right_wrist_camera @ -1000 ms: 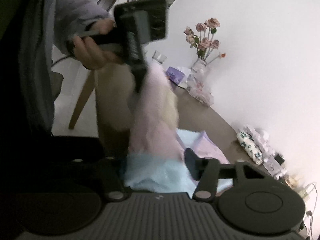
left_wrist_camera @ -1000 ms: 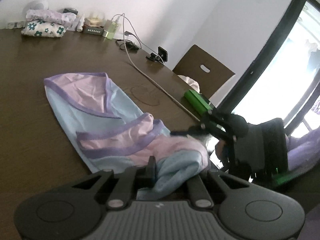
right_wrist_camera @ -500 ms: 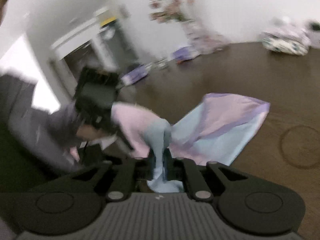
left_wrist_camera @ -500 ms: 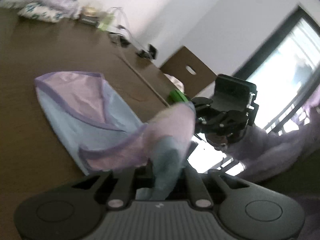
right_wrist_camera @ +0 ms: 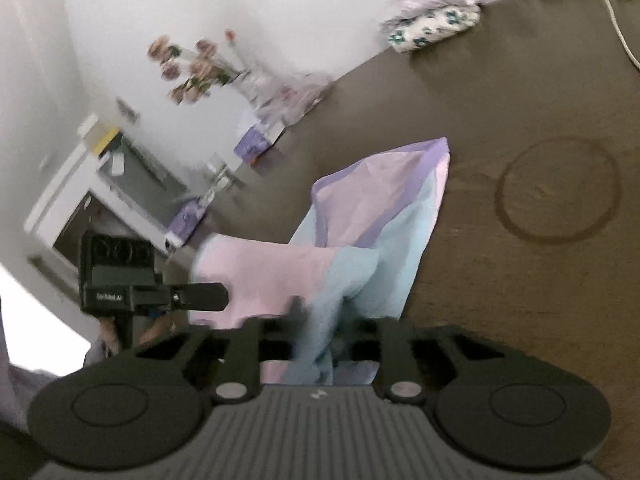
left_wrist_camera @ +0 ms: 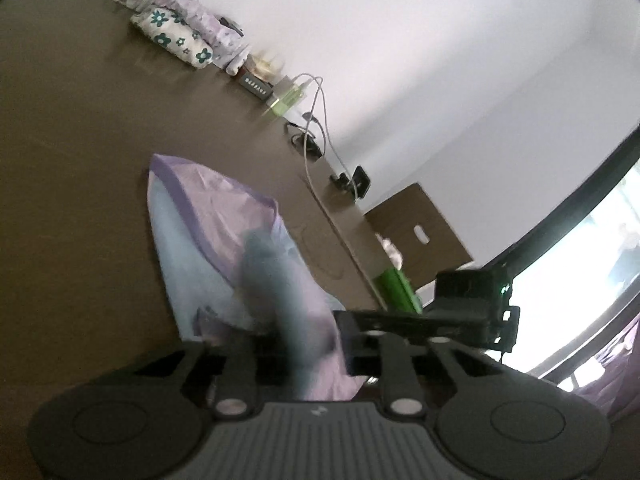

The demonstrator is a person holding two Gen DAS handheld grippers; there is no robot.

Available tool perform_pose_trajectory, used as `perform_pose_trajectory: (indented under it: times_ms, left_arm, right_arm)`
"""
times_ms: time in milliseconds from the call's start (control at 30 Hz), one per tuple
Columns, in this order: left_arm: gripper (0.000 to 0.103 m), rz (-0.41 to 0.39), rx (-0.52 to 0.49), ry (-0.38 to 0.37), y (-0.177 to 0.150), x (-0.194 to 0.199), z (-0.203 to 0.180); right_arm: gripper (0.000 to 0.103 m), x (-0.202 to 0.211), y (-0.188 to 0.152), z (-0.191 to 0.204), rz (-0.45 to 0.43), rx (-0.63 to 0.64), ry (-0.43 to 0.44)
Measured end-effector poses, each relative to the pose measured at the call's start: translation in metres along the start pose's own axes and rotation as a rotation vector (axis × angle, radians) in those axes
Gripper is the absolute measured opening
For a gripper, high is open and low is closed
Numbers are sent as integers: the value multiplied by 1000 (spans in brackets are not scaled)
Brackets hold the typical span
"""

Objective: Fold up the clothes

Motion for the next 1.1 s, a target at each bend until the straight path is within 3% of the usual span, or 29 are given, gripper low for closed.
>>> perform_pose_trajectory:
  times_ms: [100, 200, 233, 300, 400, 433, 467, 533, 633, 700, 767, 900, 933, 1000, 1100]
  left_arm:
    - [12, -8, -11, 6, 1, 2, -1]
    - [20, 5, -20, 57, 0, -3, 2]
    - [26, 9, -29, 76, -2, -4, 4]
    - [27, 8, -49, 100, -5, -4, 4]
    - [34, -20, -62, 130, -6, 3, 4]
    - [37, -34, -56, 143, -6, 6, 4]
    - [36, -46, -45, 161, -6, 10, 5]
    - [34, -63, -42, 190, -7, 16, 4]
    - [18, -81, -100, 259, -10, 24, -5]
    - [18, -92, -114, 287, -12, 25, -10]
    - [19, -96, -109, 300, -13, 21, -12]
    - [27, -126, -51, 326, -5, 15, -4]
    - [24, -133, -32, 327, -2, 13, -2]
    - [3, -152, -21, 331, -1, 10, -3]
    - [3, -178, -68, 365, -5, 9, -10]
  right_arm:
    - [4, 18, -1, 15, -84, 48, -7]
    - [4, 35, -2, 24, -147, 90, -51]
    - [4, 38, -2, 26, -160, 106, -64]
    - [4, 37, -6, 25, -146, 139, -105]
    - [16, 26, -8, 15, -121, 152, -200]
    - [27, 25, -8, 11, -115, 150, -223]
    - [33, 25, -7, 8, -114, 146, -240]
    - [33, 33, -1, 6, -152, 129, -240]
    - [33, 45, 7, 9, -207, 109, -220]
    - [33, 49, 11, 11, -227, 106, -204]
    - [33, 38, 10, 8, -193, 101, -224]
    - [10, 20, 12, 0, -168, 68, -201]
    - [7, 15, 13, -2, -162, 60, -196]
    - [5, 7, 14, -5, -149, 48, -186]
    - [6, 5, 15, -5, -133, 79, -199]
Point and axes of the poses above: each gripper's, at about its wrist camera, not at the fingertips, and x roughly against the way its jaws point, z to its left, y to its top, the point moved 8 cm from there along -x, roughly the way its jaws point, and after that the axes turned 3 degrees about y, right-handed, at the moved point
